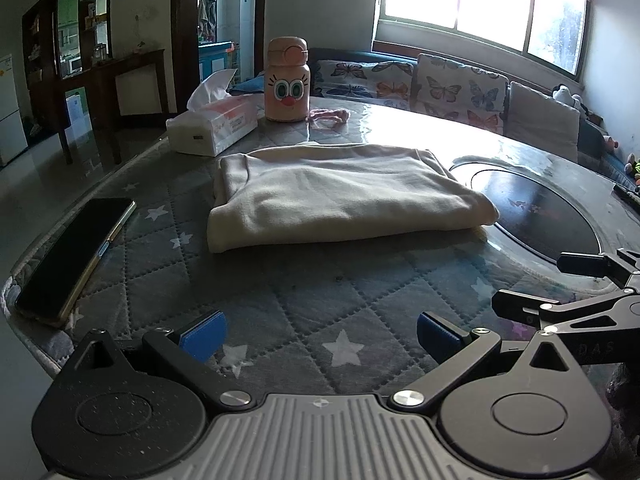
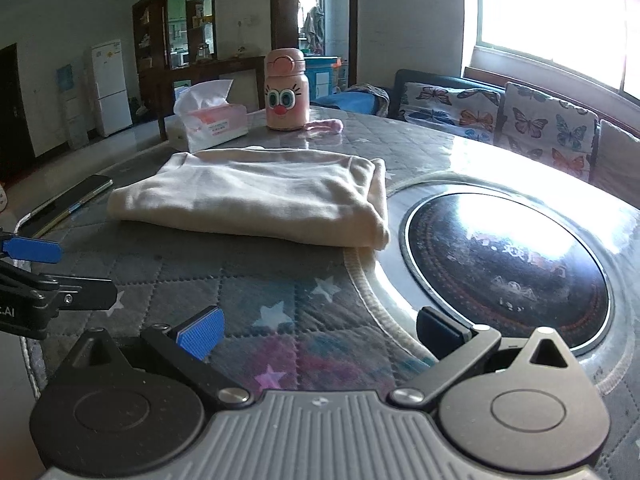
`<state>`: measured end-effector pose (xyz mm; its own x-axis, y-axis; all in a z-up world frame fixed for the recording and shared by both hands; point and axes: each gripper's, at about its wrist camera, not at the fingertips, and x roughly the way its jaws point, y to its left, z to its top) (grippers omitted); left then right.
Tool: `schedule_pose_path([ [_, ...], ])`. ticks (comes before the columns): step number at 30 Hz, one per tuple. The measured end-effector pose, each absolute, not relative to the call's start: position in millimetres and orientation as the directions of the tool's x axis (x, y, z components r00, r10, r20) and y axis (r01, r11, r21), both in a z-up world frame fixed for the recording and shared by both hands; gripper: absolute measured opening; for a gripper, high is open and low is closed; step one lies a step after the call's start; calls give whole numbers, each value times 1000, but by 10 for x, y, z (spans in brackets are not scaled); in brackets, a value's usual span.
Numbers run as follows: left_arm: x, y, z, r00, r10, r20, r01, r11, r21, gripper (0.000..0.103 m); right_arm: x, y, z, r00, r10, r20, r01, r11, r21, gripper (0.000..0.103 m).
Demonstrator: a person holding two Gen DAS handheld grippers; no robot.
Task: Fold clothes
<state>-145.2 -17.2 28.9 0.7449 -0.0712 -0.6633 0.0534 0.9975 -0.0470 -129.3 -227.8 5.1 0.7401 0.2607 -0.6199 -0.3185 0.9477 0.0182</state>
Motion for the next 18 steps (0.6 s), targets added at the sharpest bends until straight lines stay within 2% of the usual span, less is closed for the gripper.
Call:
schedule_pose_path([
  [18, -1453, -231, 278, 743, -60, -666, 47, 998, -37, 103, -1340, -2307, 40, 737, 270, -620, -321, 947, 30, 103],
])
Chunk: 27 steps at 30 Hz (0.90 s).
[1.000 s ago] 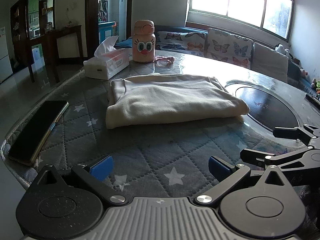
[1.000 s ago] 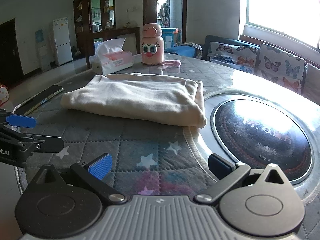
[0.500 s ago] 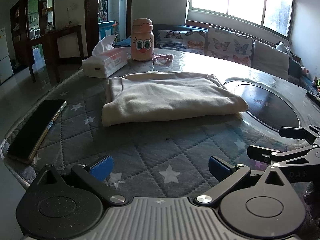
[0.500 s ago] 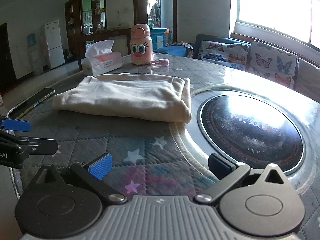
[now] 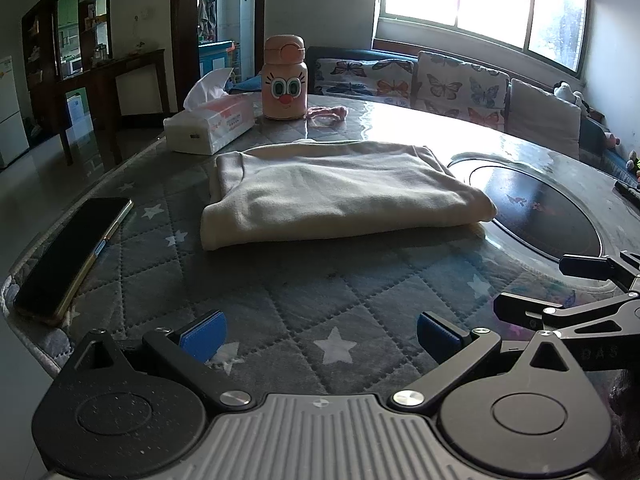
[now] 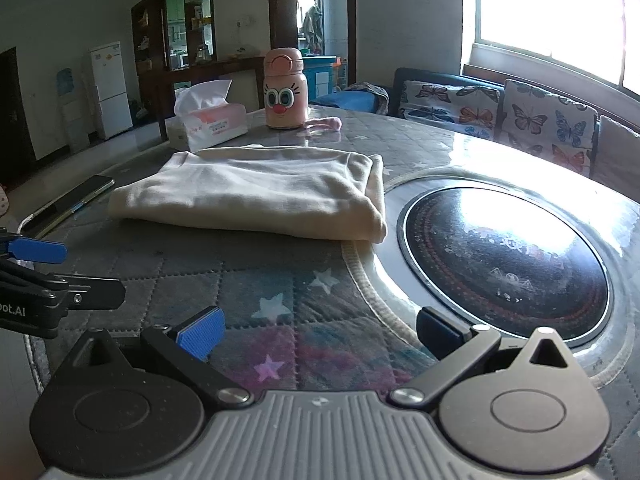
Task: Fold clothes
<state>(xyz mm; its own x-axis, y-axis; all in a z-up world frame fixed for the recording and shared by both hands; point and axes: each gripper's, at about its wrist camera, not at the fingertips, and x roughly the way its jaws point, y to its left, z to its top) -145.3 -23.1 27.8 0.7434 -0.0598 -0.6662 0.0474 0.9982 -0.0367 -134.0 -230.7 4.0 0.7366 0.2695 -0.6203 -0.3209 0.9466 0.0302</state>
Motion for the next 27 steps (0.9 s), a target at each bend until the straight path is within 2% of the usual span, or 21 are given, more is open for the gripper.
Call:
schedule_pose_path([
  [27, -1575, -331, 460, 784, -34, -619, 49, 999, 7, 103, -1384, -2258, 103, 739, 301, -603, -339, 939, 53, 103],
])
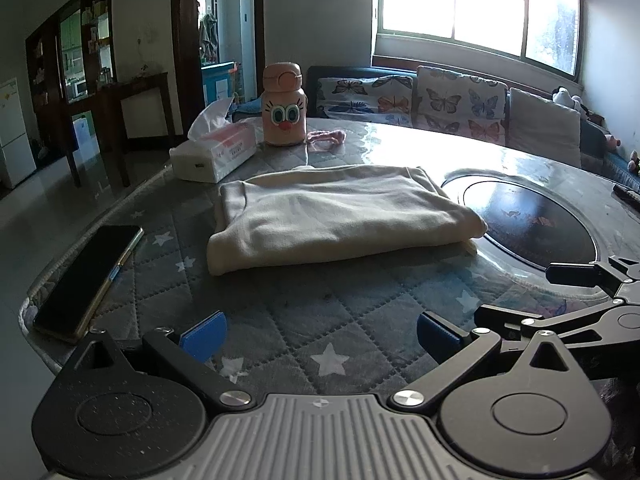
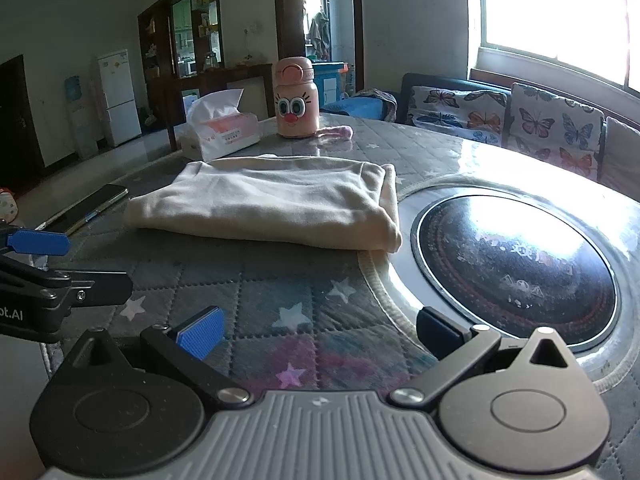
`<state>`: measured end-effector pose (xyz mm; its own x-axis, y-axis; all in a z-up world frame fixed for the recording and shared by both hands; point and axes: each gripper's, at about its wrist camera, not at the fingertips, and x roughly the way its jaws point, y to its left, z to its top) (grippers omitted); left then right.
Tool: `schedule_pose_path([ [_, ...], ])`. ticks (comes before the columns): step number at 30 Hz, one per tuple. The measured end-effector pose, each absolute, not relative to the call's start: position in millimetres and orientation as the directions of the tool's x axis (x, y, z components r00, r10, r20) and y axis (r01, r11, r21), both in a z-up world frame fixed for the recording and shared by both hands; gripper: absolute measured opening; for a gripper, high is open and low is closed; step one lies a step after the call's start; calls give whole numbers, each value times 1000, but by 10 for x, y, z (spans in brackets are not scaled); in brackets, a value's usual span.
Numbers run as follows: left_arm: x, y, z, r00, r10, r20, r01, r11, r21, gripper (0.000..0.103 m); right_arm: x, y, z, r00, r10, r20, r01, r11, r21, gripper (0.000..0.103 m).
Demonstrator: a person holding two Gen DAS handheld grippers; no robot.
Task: Fold clothes
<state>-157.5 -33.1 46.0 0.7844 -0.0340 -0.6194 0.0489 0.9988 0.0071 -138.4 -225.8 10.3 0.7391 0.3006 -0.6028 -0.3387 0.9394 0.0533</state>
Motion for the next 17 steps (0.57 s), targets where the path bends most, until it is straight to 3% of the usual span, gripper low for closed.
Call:
schedule_pose_path([
  [17, -1601, -345, 501, 795, -28, -606, 43, 999, 10, 103, -1405, -2247, 112, 739, 312, -597, -341, 938, 69, 103],
])
